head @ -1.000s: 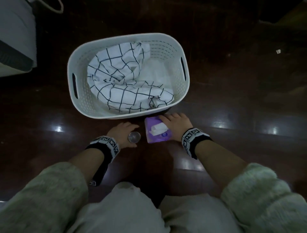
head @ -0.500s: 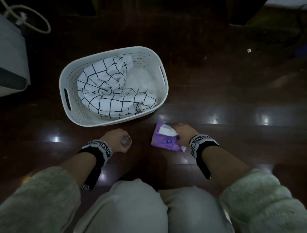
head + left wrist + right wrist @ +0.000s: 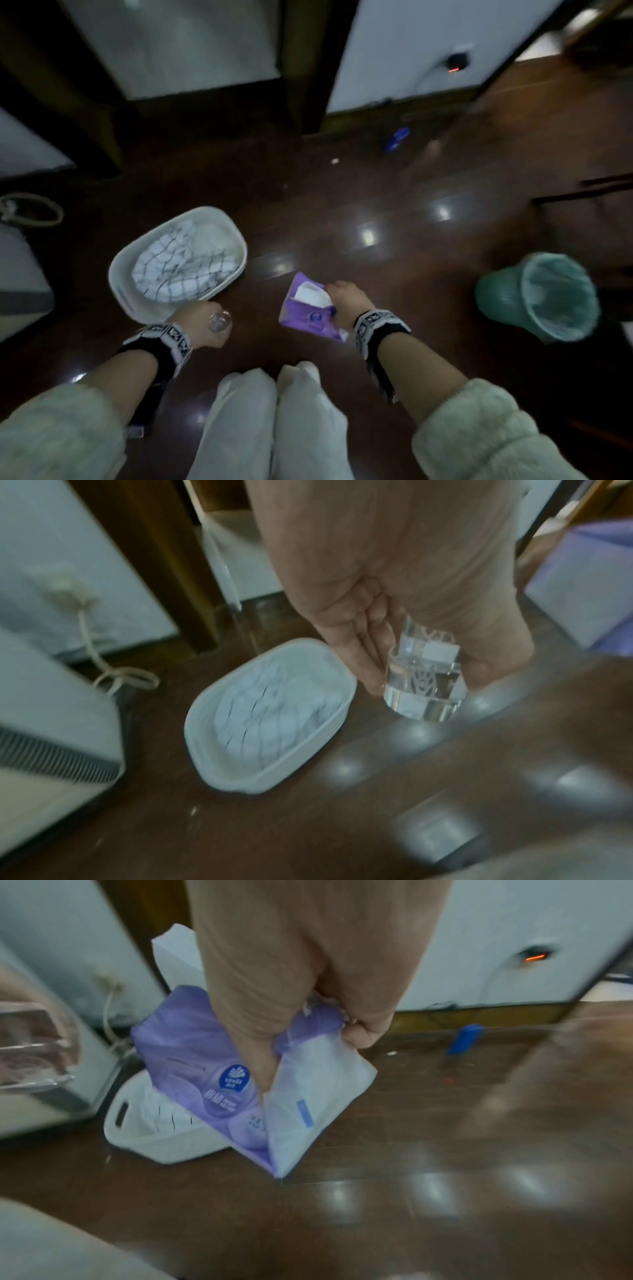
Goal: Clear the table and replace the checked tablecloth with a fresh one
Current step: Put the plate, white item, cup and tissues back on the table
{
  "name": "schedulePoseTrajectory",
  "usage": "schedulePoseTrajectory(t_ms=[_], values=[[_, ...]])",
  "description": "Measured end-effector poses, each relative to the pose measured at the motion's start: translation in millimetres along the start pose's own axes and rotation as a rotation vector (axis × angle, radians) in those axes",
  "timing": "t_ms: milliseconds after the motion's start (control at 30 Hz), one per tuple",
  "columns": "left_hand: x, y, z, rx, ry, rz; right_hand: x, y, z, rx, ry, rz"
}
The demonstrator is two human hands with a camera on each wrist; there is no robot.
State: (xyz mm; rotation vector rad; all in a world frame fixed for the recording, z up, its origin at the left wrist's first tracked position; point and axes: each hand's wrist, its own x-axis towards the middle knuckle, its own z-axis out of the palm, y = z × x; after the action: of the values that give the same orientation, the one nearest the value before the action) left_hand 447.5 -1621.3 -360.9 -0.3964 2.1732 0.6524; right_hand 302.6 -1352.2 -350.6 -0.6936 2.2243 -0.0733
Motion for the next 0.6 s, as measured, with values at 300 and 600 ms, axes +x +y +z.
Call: schedulePoseTrajectory(t_ms=[300,600], values=[[-112,211,-121,0.328,-0.002,0.233,-244,14,-74,0.216,0.116,0.271],[-188,391,-121,0.750,-0.037,0.539,-410,68,-88,0.471,0.352,0.667]])
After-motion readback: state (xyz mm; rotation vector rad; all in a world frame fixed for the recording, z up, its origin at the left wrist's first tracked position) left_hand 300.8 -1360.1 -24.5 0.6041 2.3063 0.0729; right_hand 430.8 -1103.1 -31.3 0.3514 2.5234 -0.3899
